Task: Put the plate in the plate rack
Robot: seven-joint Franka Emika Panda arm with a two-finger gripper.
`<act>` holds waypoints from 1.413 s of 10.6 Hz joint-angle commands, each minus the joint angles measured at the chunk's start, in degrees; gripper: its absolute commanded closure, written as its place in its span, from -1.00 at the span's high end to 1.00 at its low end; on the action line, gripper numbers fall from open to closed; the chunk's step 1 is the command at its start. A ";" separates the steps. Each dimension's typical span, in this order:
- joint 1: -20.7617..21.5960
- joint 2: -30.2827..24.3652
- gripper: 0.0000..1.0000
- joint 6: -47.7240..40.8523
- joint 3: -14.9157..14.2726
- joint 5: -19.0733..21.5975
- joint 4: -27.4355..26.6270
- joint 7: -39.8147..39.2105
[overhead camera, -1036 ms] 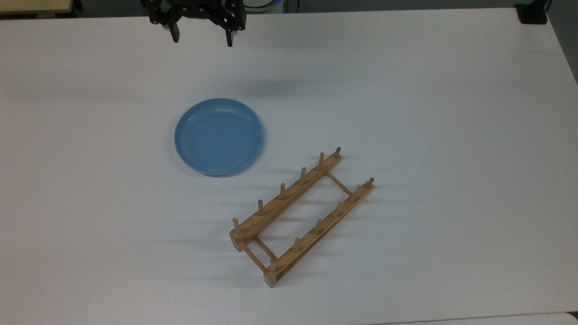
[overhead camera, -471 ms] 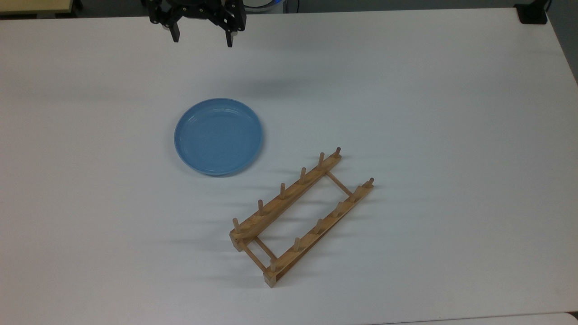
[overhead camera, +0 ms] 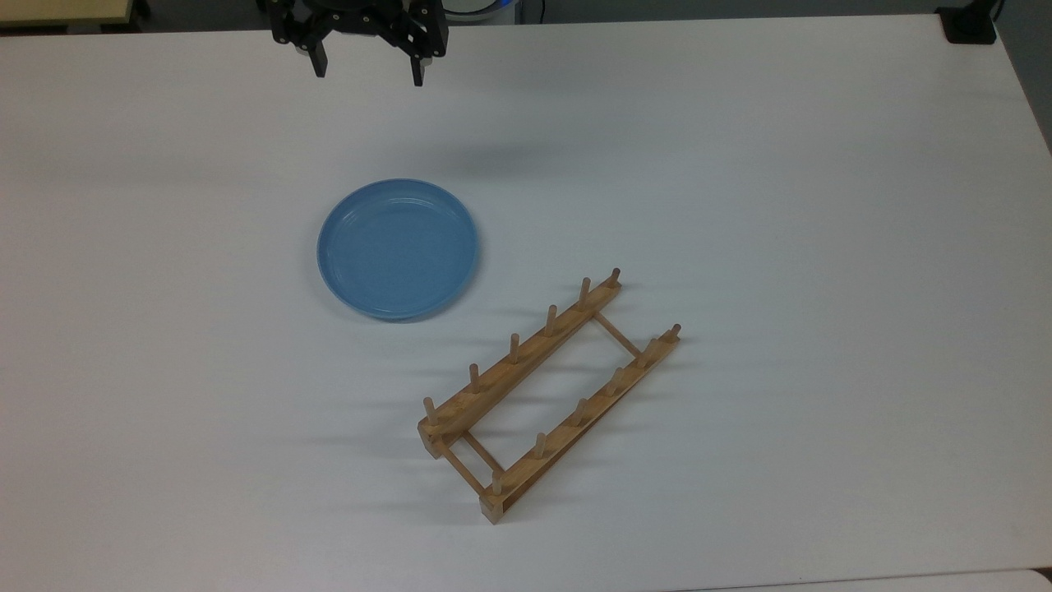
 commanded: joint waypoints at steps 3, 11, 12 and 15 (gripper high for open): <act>-0.09 0.62 1.00 -0.53 0.15 -0.49 0.54 0.80; -1.24 9.04 1.00 10.27 -4.32 -0.06 -1.13 -7.17; -1.24 10.28 1.00 11.33 -5.55 -0.06 -1.13 -9.02; -1.24 13.36 0.94 14.31 -7.75 -0.06 -3.06 -15.18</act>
